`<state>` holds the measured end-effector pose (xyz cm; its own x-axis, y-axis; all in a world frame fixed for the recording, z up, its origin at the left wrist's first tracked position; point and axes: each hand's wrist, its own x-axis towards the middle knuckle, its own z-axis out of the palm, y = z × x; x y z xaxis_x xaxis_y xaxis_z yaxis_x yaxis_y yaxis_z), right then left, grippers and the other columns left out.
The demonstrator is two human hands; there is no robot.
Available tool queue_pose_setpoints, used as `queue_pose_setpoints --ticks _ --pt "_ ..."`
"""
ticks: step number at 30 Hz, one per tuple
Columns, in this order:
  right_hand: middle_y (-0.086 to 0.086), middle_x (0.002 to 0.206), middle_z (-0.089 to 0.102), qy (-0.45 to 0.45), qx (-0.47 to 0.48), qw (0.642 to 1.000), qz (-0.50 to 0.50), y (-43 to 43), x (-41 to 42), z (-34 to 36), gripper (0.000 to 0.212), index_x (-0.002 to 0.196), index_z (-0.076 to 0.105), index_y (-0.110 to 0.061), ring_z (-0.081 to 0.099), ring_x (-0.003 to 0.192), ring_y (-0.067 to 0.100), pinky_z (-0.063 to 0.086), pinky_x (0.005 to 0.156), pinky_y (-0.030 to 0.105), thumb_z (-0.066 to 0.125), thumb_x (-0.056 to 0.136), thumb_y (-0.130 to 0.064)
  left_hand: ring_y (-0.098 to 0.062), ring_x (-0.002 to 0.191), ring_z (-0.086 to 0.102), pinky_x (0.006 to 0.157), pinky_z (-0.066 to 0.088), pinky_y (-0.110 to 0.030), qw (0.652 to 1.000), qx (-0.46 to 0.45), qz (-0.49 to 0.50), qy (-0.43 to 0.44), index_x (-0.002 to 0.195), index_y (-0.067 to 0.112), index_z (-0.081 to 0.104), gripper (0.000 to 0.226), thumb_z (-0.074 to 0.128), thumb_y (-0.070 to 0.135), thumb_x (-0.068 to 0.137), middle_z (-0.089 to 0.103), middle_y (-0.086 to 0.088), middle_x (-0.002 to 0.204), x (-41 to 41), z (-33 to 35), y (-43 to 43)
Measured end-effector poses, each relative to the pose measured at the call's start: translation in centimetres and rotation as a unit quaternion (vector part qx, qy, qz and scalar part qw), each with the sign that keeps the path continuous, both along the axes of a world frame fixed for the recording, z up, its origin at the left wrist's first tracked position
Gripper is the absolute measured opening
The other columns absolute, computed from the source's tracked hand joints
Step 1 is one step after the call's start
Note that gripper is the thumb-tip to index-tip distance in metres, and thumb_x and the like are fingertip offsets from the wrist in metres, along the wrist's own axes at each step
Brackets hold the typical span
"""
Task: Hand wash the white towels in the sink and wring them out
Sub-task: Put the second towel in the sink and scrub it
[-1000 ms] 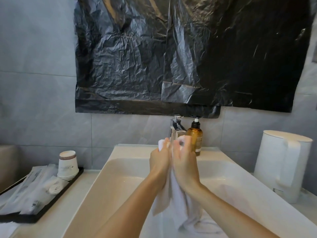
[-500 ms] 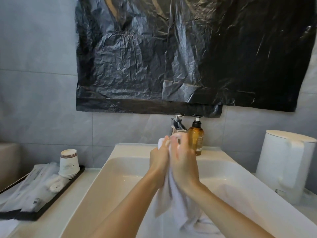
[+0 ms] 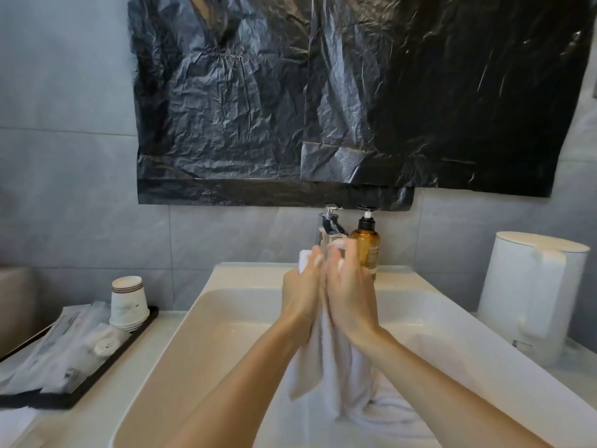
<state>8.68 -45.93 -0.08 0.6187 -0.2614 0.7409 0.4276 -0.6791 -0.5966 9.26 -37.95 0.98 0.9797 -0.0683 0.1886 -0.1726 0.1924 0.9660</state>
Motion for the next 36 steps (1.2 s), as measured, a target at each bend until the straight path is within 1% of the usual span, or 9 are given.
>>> queue_pose_setpoints --ticks 10,13,17,20,23,25,30,33,36 --pt "0.001 0.076 0.062 -0.041 -0.027 0.999 0.003 1.6 -0.5 -0.8 0.013 0.104 0.048 -0.022 0.063 0.072 0.026 0.048 0.058 0.038 0.037 0.101 -0.029 -0.012 0.06 0.057 0.052 0.042 -0.016 1.0 0.006 0.03 0.0 0.076 0.019 0.052 0.03 0.044 0.032 0.103 0.059 -0.001 0.065 1.2 0.0 0.4" --pt "-0.003 0.094 0.058 0.001 0.169 0.986 -0.013 0.4 0.7 0.7 0.011 0.103 0.049 -0.02 0.061 0.093 0.024 0.045 0.071 0.034 0.039 0.103 -0.025 -0.013 0.066 0.064 0.062 0.048 -0.026 0.999 -0.011 -0.035 0.007 0.082 0.017 0.062 0.031 0.049 0.041 0.099 0.068 -0.005 0.072 0.4 -0.1 -0.2" --pt "-0.016 0.085 0.059 -0.028 0.029 0.995 0.096 1.1 -0.9 -0.2 0.011 0.108 0.051 -0.023 0.061 0.085 0.0 0.049 0.068 0.021 0.042 0.102 -0.023 -0.015 0.071 0.064 0.059 0.047 -0.024 1.0 0.027 -0.005 -0.007 0.097 0.019 0.062 0.025 0.046 0.038 0.099 0.068 -0.004 0.076 1.4 -0.2 0.3" --pt "-0.019 0.095 0.055 -0.009 0.103 0.989 0.104 -0.1 0.8 1.2 0.014 0.109 0.055 -0.016 0.056 0.091 -0.006 0.044 0.079 0.012 0.045 0.1 -0.013 -0.02 0.07 0.058 0.061 0.043 -0.027 0.998 0.046 0.025 0.037 0.087 0.011 0.061 0.043 0.047 0.05 0.096 0.063 -0.007 0.077 2.0 -0.3 1.0" --pt "-0.004 0.105 0.059 -0.038 0.145 0.988 0.045 -2.2 0.9 2.5 0.014 0.106 0.054 -0.019 0.054 0.092 0.008 0.038 0.072 0.004 0.044 0.098 -0.012 -0.026 0.102 0.054 0.084 0.041 -0.034 0.979 0.183 0.08 0.033 0.105 0.018 0.063 0.036 0.041 0.045 0.099 0.06 -0.006 0.113 3.0 -1.1 1.7" --pt "-0.002 0.102 0.06 -0.052 0.09 0.995 0.009 -3.8 0.4 2.5 0.014 0.107 0.053 -0.019 0.053 0.085 0.012 0.042 0.069 0.017 0.042 0.1 -0.016 -0.029 0.117 0.048 0.096 0.038 -0.036 0.959 0.255 0.121 0.028 0.114 0.019 0.061 0.028 0.041 0.032 0.1 0.054 -0.006 0.121 3.6 -1.3 2.4" --pt "-0.011 0.076 0.048 -0.018 0.073 0.993 -0.088 -5.9 0.1 3.4 0.018 0.113 0.047 -0.016 0.049 0.07 0.014 0.045 0.065 0.034 0.035 0.104 -0.026 -0.021 0.071 0.051 0.061 0.038 -0.027 0.995 0.06 0.051 0.057 0.083 0.008 0.061 0.009 0.055 0.013 0.089 0.057 -0.007 0.077 3.0 -0.3 2.8" --pt "-0.01 0.074 0.048 -0.035 0.094 0.991 -0.09 -5.3 -0.1 2.9 0.014 0.107 0.047 -0.016 0.05 0.072 0.02 0.043 0.064 0.036 0.036 0.104 -0.025 -0.025 0.073 0.058 0.067 0.044 -0.03 0.996 -0.017 0.004 0.088 0.09 0.008 0.07 0.033 0.066 0.034 0.069 0.064 -0.009 0.08 2.1 0.7 2.5" --pt "-0.012 0.08 0.055 -0.049 0.13 0.99 -0.019 -2.9 -0.3 2.6 0.006 0.099 0.047 -0.021 0.053 0.078 0.017 0.042 0.071 0.034 0.042 0.101 -0.022 -0.023 0.073 0.054 0.07 0.043 -0.034 0.999 -0.024 0.013 0.034 0.072 0.019 0.065 0.018 0.056 0.035 0.075 0.061 -0.004 0.077 1.4 1.3 1.6"
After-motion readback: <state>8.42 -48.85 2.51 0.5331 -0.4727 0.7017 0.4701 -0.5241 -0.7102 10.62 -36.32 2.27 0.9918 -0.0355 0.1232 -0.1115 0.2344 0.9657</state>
